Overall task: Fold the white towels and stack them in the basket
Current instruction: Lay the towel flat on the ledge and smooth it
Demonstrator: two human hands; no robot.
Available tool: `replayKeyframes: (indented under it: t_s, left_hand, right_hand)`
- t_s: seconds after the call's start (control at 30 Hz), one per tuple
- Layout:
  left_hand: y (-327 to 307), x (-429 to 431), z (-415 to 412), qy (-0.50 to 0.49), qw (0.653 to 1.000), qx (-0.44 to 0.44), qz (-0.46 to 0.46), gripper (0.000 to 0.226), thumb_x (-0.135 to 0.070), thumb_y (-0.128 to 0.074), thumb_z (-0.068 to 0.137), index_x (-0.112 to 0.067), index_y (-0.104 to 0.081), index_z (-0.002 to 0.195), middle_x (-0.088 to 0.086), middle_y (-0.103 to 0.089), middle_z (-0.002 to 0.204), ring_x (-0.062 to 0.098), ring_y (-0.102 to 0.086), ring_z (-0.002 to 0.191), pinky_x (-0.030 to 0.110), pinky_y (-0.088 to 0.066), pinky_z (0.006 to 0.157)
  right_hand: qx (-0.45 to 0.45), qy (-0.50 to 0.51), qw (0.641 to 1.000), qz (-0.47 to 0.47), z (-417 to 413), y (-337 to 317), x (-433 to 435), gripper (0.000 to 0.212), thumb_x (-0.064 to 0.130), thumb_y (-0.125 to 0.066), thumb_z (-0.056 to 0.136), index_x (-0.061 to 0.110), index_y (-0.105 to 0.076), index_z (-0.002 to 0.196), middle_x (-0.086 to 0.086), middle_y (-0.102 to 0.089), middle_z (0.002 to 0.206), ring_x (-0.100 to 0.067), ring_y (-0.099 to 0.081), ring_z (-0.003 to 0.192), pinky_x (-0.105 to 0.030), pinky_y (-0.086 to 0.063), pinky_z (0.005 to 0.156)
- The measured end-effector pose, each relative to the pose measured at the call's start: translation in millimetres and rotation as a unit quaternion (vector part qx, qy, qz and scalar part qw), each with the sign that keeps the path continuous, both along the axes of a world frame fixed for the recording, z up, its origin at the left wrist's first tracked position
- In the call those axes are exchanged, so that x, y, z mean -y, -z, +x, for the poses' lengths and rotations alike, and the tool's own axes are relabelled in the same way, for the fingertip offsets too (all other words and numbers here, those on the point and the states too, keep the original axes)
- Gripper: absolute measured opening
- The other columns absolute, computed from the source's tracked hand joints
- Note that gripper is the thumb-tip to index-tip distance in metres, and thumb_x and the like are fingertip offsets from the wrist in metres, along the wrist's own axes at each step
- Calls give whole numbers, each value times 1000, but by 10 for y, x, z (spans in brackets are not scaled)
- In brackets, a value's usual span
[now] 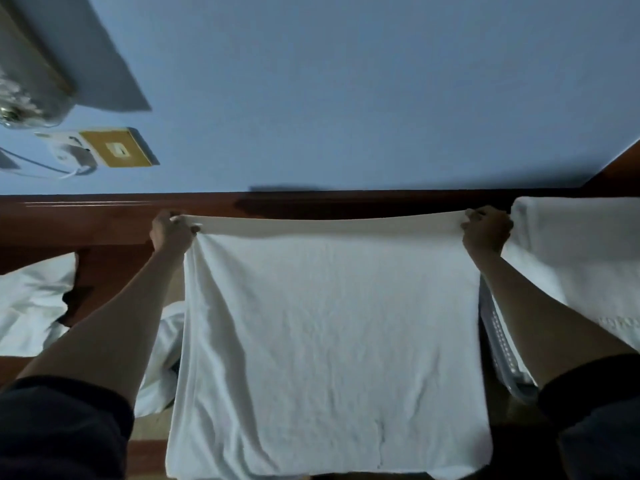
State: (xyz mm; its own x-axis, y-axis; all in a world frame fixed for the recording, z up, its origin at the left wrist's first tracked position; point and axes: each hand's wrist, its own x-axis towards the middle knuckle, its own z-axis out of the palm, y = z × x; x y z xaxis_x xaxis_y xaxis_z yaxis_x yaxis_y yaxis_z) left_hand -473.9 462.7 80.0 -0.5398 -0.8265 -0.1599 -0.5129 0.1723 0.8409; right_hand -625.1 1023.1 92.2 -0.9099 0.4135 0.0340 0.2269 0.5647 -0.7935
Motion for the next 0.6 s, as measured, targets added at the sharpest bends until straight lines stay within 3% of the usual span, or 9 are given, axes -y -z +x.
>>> replayKeyframes:
  t_s: [0.07,0.17,0.23,0.33,0.37,0.43,0.5,0.6]
  left_hand:
    - [94,-12,-140,3,1000,16,14,15,-7,-65,95,-20,-62,102,13,-69,111,32,-68,101,48,-61,88]
    - [399,7,-345,-5,998,30,57,17,-2,-64,98,-15,-63,110,11,-64,112,31,-67,100,45,-60,89]
    - [712,76,-425,-7,996,40,80,24,0,-65,96,-8,-63,119,12,-63,119,32,-67,104,46,-59,92]
    - [1106,121,-520,-3,995,61,81,39,-3,-74,90,-6,-61,127,12,-64,122,31,-65,108,45,-57,97]
    - [1179,101,-540,8,995,75,70,43,-6,-76,90,-6,-60,130,11,-65,120,29,-64,105,41,-57,94]
    - [1302,46,-583,26,995,94,21,43,-14,-76,92,-10,-61,131,10,-67,116,31,-66,102,41,-56,86]
    - [1420,-37,-599,43,996,73,-22,39,-11,-68,96,-12,-58,133,13,-64,125,38,-61,117,42,-52,93]
    - [1586,-415,-492,86,988,47,-117,48,-3,-57,97,-5,-46,144,24,-48,141,40,-45,131,35,-41,103]
  right_hand:
    - [1,-1,999,36,-135,147,36,14,4,-60,87,1,-73,93,-16,-69,98,-33,-70,85,-43,-60,72]
    - [41,-17,997,56,-284,432,154,15,-1,-58,90,5,-71,92,-13,-67,95,-25,-63,83,-33,-46,69]
    - [53,-7,998,45,-384,697,154,18,2,-54,89,-2,-71,94,-19,-71,99,-35,-67,84,-33,-47,67]
    - [84,-17,996,24,-473,1038,164,23,-3,-51,90,-8,-70,102,-22,-69,103,-34,-65,90,-18,-38,63]
    - [74,-22,997,26,-507,1168,160,23,3,-51,87,-4,-71,96,-21,-69,100,-33,-65,90,-18,-38,65]
    - [62,-28,997,40,-561,1390,130,30,15,-48,82,-3,-70,91,-24,-71,97,-36,-65,95,-32,-45,77]
    - [57,-61,990,112,-551,1575,117,26,15,-57,91,-5,-67,104,-30,-67,107,-41,-62,104,-34,-40,97]
    - [13,-111,979,169,-363,1744,235,39,19,-63,96,0,-53,128,-29,-50,133,-44,-53,118,-41,-39,103]
